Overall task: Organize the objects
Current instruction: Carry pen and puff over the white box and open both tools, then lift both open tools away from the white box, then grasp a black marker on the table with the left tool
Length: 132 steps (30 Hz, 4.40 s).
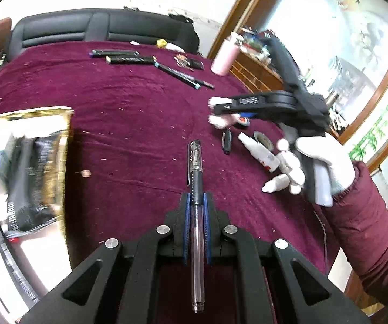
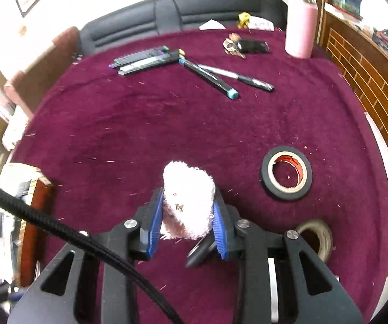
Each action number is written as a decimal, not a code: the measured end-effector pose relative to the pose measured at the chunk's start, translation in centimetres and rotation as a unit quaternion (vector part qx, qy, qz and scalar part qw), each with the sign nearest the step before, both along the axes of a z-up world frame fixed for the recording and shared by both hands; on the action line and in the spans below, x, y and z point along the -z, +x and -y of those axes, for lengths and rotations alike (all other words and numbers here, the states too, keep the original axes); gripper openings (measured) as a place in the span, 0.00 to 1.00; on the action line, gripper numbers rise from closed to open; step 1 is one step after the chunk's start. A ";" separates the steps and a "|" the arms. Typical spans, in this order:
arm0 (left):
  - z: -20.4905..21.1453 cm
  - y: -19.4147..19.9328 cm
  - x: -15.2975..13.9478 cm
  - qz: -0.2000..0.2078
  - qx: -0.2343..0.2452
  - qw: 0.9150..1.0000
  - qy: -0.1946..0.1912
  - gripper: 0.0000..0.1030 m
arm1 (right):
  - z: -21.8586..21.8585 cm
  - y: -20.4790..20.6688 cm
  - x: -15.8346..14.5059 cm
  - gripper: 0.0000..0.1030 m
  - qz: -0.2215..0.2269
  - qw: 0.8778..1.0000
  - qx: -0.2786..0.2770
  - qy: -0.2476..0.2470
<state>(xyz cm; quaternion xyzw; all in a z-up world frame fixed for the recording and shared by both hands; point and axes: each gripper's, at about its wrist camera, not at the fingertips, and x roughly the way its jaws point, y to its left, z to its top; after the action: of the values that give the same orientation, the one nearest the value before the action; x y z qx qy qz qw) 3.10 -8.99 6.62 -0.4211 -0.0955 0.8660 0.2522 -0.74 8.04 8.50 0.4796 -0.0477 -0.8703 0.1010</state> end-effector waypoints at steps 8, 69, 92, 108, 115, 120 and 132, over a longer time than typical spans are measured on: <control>8.5 3.7 -1.9 -0.031 -0.087 0.996 0.012 0.07 | 7.1 5.6 -4.1 0.30 -0.035 0.993 -0.094 -0.056; 17.5 9.5 -3.4 -0.117 -0.193 0.973 0.039 0.70 | 14.1 14.6 -2.3 0.44 -0.133 0.984 -0.056 0.105; -0.3 3.9 -2.2 -0.040 -0.017 0.999 0.001 0.70 | 0.6 14.2 -1.0 0.44 -0.144 0.980 0.076 0.114; -6.7 1.6 1.2 0.017 0.026 0.997 -0.063 0.70 | -5.2 13.8 -0.8 0.48 -0.139 0.980 0.112 0.083; -11.2 0.0 1.9 0.032 0.074 0.995 -0.067 0.70 | -12.9 13.5 0.2 0.48 -0.125 0.970 0.201 0.050; -14.3 -2.2 1.3 0.009 0.098 0.991 -0.090 0.70 | -15.8 13.4 1.7 0.48 -0.120 0.964 0.236 0.010; -19.8 -11.8 3.8 -0.009 0.129 0.972 -0.196 0.44 | -16.9 12.8 2.9 0.48 -0.110 0.966 0.233 -0.031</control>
<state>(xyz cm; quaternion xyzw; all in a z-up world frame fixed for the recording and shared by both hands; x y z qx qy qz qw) -8.71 10.77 2.82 -0.4628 0.1333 0.8320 0.2754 12.10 24.89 5.56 0.3534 -0.1742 -0.9151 -0.0854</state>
